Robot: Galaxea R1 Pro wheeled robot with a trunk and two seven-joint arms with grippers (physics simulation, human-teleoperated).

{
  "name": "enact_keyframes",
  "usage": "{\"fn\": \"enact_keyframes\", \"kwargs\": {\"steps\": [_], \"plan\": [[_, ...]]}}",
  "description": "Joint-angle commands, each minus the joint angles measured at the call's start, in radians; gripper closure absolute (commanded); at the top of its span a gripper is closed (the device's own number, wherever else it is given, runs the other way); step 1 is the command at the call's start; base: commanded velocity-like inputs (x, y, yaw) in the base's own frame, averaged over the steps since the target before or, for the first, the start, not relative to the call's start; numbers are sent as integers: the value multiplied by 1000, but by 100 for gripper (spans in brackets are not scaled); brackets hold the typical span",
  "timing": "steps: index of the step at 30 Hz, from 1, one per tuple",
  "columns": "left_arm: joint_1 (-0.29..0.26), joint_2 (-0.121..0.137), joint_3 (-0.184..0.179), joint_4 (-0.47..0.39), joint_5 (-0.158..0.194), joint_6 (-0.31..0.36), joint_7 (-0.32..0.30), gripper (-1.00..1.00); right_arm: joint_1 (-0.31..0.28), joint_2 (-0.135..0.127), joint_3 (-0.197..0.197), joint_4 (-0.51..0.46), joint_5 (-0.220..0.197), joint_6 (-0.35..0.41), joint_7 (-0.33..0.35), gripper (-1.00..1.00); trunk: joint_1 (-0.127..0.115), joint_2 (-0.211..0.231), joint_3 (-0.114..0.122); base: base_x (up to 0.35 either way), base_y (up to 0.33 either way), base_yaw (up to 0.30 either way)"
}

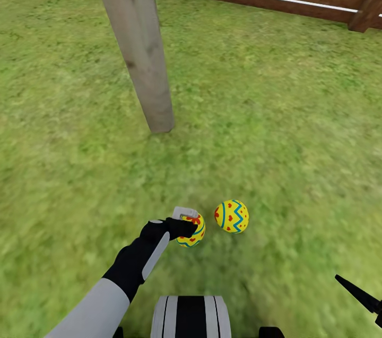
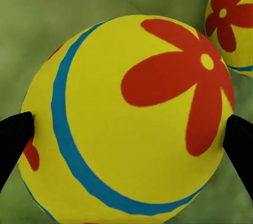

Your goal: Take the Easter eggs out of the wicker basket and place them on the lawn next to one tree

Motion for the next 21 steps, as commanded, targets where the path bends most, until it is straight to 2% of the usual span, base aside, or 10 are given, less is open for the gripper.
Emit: {"fn": "enact_keyframes", "kwargs": {"steps": [1, 5, 11, 12, 18, 21], "plan": [[0, 0, 0, -1, 1, 4, -1, 100, 0, -1, 0, 0, -5, 7, -1, -100, 0, 0, -4, 0, 0, 0], [0, 0, 0, -1, 1, 4, -1, 100, 0, -1, 0, 0, -5, 7, -1, -100, 2, -1, -20, 0, 0, 0], [0, 0, 0, -1, 1, 4, -1, 100, 1, -1, 0, -1, -5, 7, -1, -100, 2, -1, -20, 0, 0, 0], [0, 0, 0, -1, 1, 4, -1, -100, 1, -1, 0, -1, -5, 7, -1, -100, 2, -1, -20, 0, 0, 0], [0, 0, 0, -1, 1, 4, -1, -100, 0, -1, 0, 0, -4, 7, -1, -100, 2, -1, -20, 0, 0, 0], [0, 0, 0, -1, 1, 4, -1, -100, 1, -1, 0, 0, -4, 7, -1, -100, 1, -1, -12, 0, 0, 0]]}}
